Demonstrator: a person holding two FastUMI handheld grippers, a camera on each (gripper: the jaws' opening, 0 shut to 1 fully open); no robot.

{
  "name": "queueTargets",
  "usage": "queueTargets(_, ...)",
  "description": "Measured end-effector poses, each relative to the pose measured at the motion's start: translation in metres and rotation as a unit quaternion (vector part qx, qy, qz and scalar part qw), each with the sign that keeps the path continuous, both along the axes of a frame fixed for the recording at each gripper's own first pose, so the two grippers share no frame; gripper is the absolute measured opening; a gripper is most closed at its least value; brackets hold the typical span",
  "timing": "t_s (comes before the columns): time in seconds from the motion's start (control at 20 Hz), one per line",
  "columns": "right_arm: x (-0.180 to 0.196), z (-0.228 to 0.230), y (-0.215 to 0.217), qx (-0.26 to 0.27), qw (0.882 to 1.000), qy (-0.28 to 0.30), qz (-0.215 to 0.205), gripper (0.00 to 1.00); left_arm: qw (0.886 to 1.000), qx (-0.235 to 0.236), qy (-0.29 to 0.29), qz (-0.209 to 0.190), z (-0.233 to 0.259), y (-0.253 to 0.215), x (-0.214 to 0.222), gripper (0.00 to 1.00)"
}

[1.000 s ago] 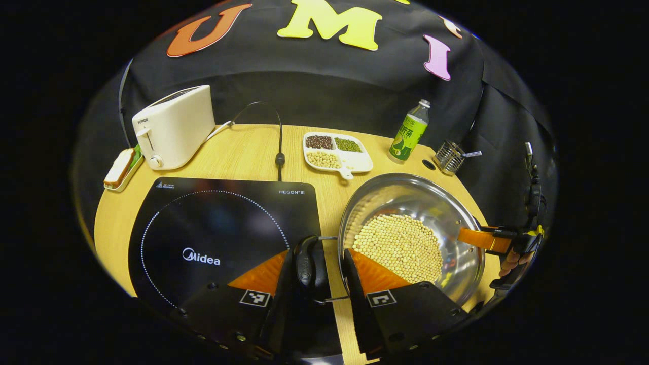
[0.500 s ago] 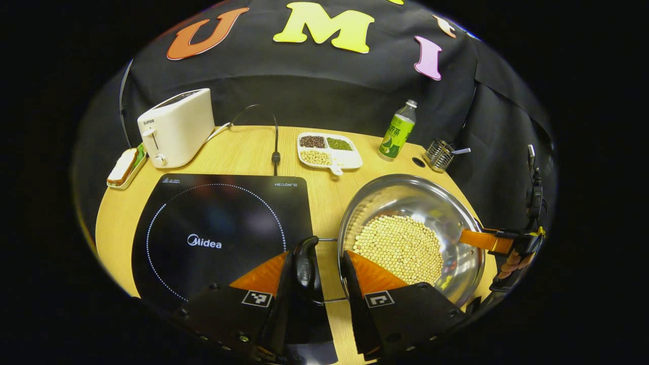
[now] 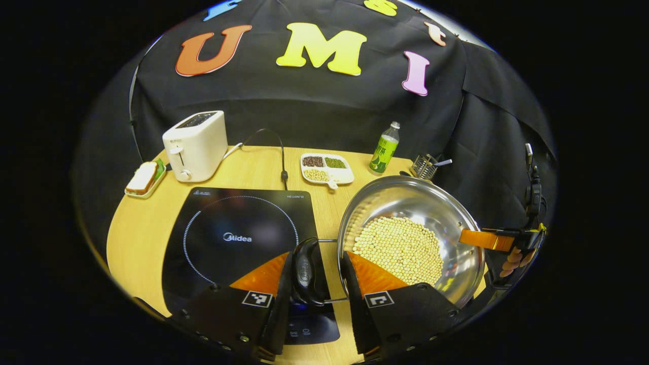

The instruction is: First push the handle of the pot to place it horizontally, then grasp the pot with both hands and set it on the induction cooktop.

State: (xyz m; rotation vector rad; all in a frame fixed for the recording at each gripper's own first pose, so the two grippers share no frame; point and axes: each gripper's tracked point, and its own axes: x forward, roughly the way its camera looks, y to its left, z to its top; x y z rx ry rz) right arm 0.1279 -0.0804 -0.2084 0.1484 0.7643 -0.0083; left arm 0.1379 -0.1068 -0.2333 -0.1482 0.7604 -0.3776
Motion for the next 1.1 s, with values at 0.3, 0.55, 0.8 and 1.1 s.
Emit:
queueTargets(0.3,-0.004,0.019,0.054,-0.005,1.0,-0.005,0.021,0.59,1.0,-0.002,-0.004,0.021,0.018,0.055,-0.003,0.51)
queueTargets(0.55,0.005,0.024,0.102,0.009,0.999,0.001,0.041,0.6,0.999,0.011,-0.008,0.041,0.03,0.101,0.003,0.51)
queueTargets(0.8,0.022,0.02,0.138,0.007,0.999,0.008,0.049,0.59,0.998,0.015,-0.006,0.058,0.024,0.135,0.015,0.51)
queueTargets(1.1,0.038,0.015,0.167,0.0,0.999,0.011,0.052,0.59,0.997,-0.002,-0.011,0.078,0.009,0.16,0.033,0.51)
